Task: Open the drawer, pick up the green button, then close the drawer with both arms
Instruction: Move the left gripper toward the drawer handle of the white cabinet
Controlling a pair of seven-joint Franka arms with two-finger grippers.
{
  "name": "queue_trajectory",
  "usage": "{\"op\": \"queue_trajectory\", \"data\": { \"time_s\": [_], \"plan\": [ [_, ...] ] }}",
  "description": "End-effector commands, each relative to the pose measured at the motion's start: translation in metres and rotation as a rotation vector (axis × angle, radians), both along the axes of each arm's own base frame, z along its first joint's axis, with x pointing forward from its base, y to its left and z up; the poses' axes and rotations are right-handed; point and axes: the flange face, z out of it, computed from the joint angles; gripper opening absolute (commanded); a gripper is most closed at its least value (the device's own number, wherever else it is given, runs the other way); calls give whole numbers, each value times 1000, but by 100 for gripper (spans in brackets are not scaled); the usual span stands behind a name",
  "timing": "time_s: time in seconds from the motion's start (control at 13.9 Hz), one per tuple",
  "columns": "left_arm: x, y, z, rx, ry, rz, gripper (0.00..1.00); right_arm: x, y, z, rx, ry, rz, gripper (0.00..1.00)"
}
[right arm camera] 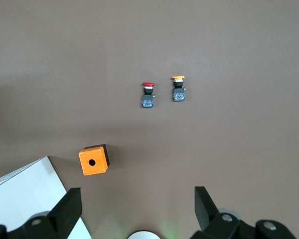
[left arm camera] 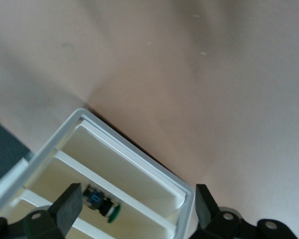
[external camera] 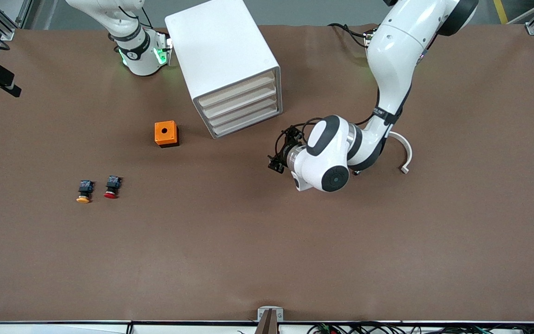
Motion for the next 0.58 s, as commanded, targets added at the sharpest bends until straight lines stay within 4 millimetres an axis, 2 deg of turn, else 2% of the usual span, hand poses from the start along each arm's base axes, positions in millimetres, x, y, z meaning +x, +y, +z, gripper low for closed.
{"op": "queue_trajectory", "data": {
  "time_s": [0.0,0.29,0.5],
  "plan": [
    [2,-6,-14,66,83,104,100,-1,-6,6,-13,-13,-3,100],
    [-6,-8,-43,164,318,248,100,0,-17,4,-8,-10,-26,100],
    [-20,-13,-60,232,455,296,100,14,-20,-11,-14,18,-26,100]
  ]
}}
